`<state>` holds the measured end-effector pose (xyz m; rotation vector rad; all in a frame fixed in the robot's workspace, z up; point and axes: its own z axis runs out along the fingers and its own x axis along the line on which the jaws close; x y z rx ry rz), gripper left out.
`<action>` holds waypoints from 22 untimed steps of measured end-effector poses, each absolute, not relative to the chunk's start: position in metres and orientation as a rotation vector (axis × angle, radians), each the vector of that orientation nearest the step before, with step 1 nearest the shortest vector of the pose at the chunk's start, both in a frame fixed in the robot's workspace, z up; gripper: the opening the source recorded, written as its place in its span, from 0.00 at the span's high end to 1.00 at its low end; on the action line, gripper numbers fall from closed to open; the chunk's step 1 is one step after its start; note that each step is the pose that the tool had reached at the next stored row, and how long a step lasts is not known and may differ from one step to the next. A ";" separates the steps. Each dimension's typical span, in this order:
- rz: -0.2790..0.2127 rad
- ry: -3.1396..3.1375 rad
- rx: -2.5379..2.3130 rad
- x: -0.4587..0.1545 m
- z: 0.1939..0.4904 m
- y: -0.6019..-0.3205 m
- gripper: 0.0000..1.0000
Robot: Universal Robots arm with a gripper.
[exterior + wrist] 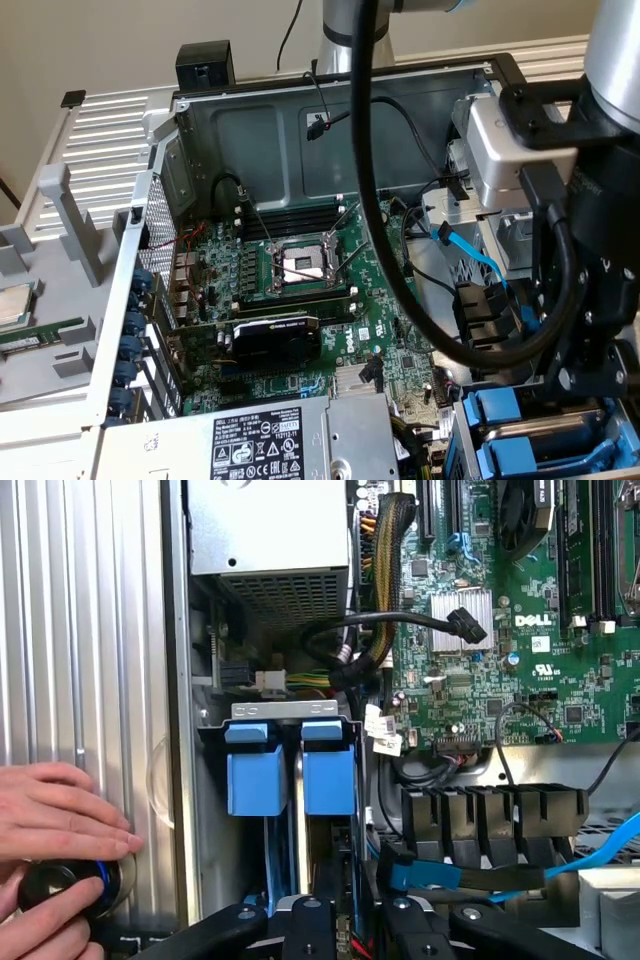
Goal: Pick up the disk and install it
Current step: 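Insert the first disk wire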
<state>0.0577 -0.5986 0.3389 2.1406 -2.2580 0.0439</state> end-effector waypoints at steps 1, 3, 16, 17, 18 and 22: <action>0.044 -2.258 2.140 0.058 0.340 -0.598 0.75; 0.045 -2.259 2.141 0.057 0.344 -0.598 0.75; 0.010 -2.281 2.162 0.057 0.358 -0.611 0.75; -0.004 -2.288 2.169 0.057 0.358 -0.612 0.75; -0.018 -2.295 2.175 0.057 0.358 -0.614 0.75; -0.049 -2.308 2.188 0.057 0.358 -0.625 0.75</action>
